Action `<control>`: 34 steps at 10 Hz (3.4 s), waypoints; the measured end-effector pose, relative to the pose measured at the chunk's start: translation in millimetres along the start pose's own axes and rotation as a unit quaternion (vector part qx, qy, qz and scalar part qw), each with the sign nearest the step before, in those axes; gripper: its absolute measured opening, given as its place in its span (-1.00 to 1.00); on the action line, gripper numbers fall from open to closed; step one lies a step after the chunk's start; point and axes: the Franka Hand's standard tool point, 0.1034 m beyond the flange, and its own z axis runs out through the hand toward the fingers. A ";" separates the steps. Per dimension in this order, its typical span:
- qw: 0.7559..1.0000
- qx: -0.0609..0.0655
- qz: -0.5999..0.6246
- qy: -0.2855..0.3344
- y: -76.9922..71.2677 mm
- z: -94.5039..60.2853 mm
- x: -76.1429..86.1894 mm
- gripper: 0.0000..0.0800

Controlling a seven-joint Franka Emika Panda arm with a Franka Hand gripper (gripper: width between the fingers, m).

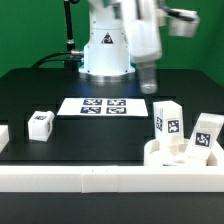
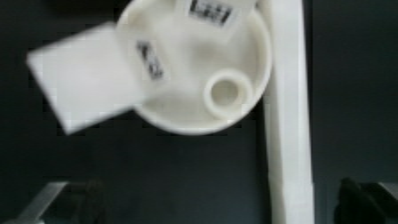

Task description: Assemble stool

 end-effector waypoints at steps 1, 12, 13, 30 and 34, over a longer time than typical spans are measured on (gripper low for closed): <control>1.000 0.005 -0.009 0.010 2.9 0.5 18.3 0.62; 0.834 -0.066 -0.546 0.046 10.8 21.4 21.2 0.62; 0.811 -0.068 -0.580 0.043 10.5 21.1 21.9 0.62; 0.720 -0.095 -0.687 0.035 75.7 34.8 169.4 0.62; 0.725 -0.161 -0.665 -0.078 82.1 37.6 159.7 0.62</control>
Offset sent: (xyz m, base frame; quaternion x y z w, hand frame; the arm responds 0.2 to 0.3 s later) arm 0.0000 0.0000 0.0000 0.0000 0.0000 0.0000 1.0000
